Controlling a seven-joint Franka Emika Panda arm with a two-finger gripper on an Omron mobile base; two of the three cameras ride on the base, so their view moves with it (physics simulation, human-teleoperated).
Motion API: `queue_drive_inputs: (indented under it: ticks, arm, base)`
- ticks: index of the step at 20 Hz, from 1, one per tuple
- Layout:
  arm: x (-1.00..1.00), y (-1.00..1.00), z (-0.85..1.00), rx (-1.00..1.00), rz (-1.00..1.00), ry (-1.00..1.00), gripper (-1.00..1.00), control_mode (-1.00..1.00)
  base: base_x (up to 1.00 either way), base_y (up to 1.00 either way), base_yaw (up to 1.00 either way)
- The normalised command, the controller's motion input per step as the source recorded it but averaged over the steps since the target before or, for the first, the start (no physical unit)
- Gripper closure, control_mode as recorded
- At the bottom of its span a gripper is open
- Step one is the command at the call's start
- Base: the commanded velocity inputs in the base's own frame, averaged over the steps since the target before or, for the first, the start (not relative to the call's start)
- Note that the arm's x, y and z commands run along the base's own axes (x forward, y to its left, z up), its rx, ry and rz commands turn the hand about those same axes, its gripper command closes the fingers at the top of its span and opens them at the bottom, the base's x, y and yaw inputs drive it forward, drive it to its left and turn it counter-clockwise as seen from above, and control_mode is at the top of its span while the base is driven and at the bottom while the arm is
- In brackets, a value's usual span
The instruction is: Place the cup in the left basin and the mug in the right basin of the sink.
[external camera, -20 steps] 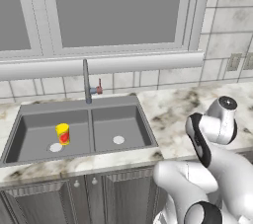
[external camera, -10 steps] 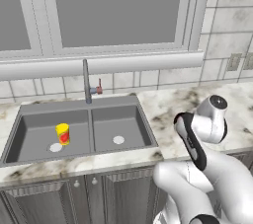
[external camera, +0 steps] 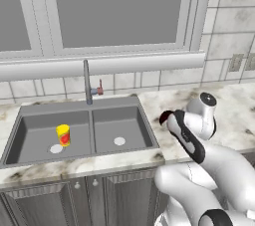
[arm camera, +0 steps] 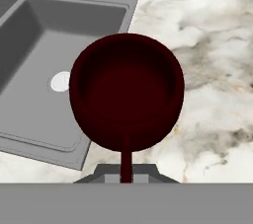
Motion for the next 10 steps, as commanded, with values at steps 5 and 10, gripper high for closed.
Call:
queue_drive_inputs:
  ticks: [5, 10]
  arm:
    - [0.3, 0.57, -0.01, 0.0, 0.07, 0.02, 1.0, -1.0]
    - [0.11, 0.64, -0.02, 0.0, 0.03, 0.02, 1.0, -1.0]
  base:
    - [0.0, 0.0, 0.0]
    - [0.0, 0.0, 0.0]
